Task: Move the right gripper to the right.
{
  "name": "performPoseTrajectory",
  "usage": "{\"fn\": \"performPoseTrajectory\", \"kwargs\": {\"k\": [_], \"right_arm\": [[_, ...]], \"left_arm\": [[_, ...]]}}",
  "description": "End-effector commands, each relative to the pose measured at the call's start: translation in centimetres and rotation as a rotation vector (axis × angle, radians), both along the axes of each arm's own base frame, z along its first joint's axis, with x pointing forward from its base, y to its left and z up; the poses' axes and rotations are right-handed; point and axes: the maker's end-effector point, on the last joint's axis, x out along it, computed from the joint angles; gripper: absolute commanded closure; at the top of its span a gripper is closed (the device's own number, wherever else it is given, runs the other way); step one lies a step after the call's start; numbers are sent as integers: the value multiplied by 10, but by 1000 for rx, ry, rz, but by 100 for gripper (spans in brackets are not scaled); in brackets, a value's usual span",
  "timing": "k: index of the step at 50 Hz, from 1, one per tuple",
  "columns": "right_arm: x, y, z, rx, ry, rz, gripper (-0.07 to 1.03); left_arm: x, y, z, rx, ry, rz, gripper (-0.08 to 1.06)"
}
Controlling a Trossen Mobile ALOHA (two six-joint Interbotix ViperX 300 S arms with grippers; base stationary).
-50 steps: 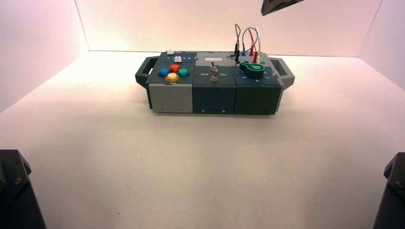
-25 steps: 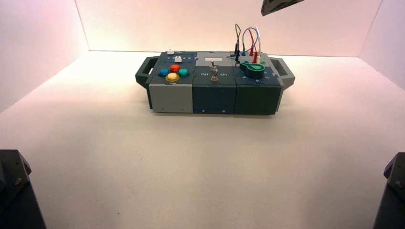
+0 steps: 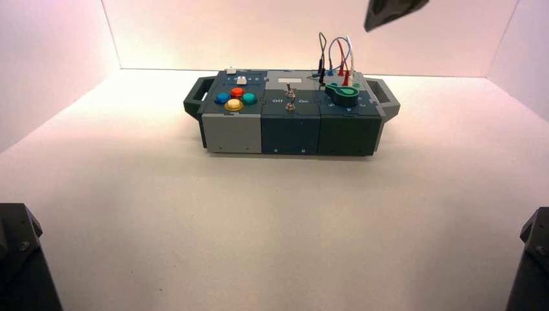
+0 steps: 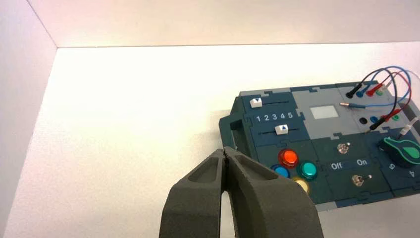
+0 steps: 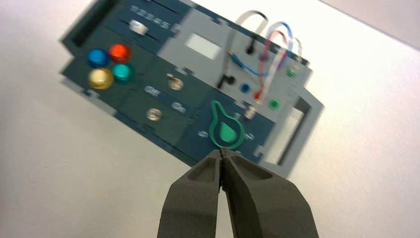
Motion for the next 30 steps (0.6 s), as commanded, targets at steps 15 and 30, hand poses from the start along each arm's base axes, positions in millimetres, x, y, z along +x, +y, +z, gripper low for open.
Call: {"fn": "performPoseTrajectory", "kwargs": {"k": [15, 30], "right_arm": [[25, -52, 21, -79, -53, -42, 98], [30, -100, 39, 40, -68, -156, 98]], "left_arm": [[10, -2, 5, -1, -8, -1, 100], [10, -2, 6, -2, -9, -1, 100]]}}
